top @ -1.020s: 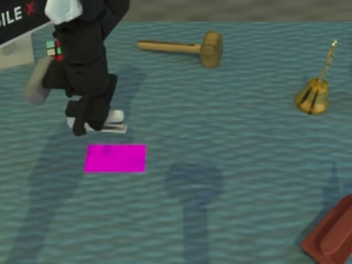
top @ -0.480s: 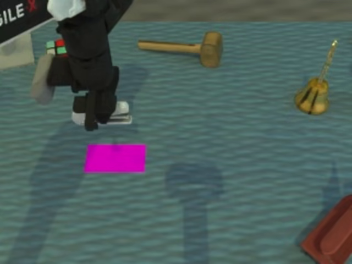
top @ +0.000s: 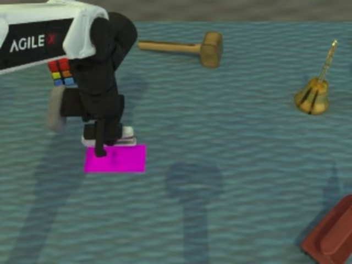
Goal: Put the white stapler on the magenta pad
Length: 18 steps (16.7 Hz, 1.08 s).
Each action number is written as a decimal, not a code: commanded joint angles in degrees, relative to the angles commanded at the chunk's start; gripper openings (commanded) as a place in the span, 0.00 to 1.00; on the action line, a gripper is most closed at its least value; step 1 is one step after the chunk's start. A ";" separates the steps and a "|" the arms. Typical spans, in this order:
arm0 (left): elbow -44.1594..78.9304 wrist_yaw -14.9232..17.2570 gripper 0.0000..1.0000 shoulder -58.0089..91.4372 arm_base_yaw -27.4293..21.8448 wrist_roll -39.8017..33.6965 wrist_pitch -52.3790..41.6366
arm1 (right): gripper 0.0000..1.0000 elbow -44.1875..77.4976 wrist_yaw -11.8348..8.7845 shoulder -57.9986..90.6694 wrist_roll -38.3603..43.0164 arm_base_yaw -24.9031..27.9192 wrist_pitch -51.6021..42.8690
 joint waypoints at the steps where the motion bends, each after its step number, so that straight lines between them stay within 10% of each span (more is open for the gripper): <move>1: -1.73 0.00 0.00 0.56 -0.14 0.17 2.19 | 1.00 0.00 0.00 0.00 0.00 0.00 0.00; 7: -4.19 -0.02 0.00 1.39 -0.28 0.26 5.11 | 1.00 0.00 0.00 0.00 0.00 0.00 0.00; 18: -4.19 -0.02 0.83 1.39 -0.28 0.26 5.11 | 1.00 0.00 0.00 0.00 0.00 0.00 0.00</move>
